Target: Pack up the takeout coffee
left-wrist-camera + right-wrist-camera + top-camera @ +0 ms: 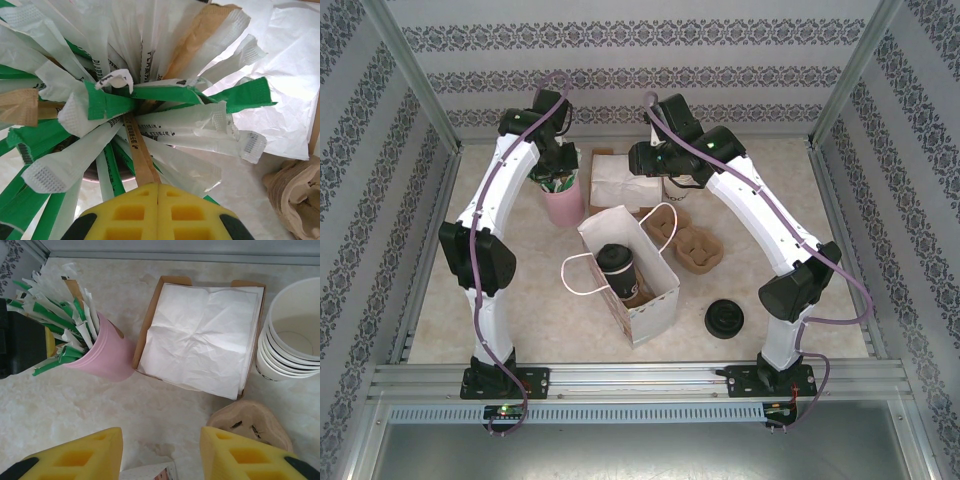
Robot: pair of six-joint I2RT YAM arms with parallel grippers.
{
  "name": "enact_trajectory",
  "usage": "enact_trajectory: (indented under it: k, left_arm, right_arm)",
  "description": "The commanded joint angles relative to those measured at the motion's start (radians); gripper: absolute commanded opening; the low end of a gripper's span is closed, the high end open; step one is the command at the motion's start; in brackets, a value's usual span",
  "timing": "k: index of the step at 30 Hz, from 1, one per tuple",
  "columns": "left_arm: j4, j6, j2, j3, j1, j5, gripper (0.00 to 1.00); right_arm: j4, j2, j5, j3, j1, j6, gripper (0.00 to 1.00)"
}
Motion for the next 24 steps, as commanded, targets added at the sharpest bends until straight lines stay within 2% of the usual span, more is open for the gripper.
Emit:
enact_trajectory:
  k: [1, 3, 12, 14, 16, 18, 24]
  left_arm:
    - [-0.057, 0.025, 0.012, 0.05, 0.009, -0.014, 0.04]
    - [-0.068, 0.035, 0.009, 0.067, 0.01, -0.027, 0.0]
    - [-0.123, 0.076, -0.001, 0.173, 0.01, -0.065, 0.0]
    - [-0.137, 0.09, -0.001, 0.192, 0.01, -0.061, 0.06]
    - [-0.15, 0.108, -0.002, 0.196, 0.009, -0.022, 0.19]
    - [-0.169, 0.14, 0.001, 0.195, 0.01, 0.022, 0.27]
    - [-0.175, 0.237, -0.037, 0.118, 0.012, 0.044, 0.32]
  right_arm:
    - [0.013, -0.036, 0.025, -0.014, -0.009, 0.008, 0.46]
    - [0.012, -0.04, 0.025, -0.019, -0.009, 0.009, 0.46]
    - [0.027, -0.062, 0.028, -0.054, -0.007, 0.01, 0.48]
    - [0.029, -0.066, 0.027, -0.06, -0.007, 0.011, 0.5]
    - [0.031, -0.07, 0.029, -0.068, -0.007, 0.011, 0.51]
    - [0.034, -0.073, 0.026, -0.074, -0.007, 0.013, 0.52]
    - [0.035, -0.077, 0.019, -0.081, -0.007, 0.011, 0.53]
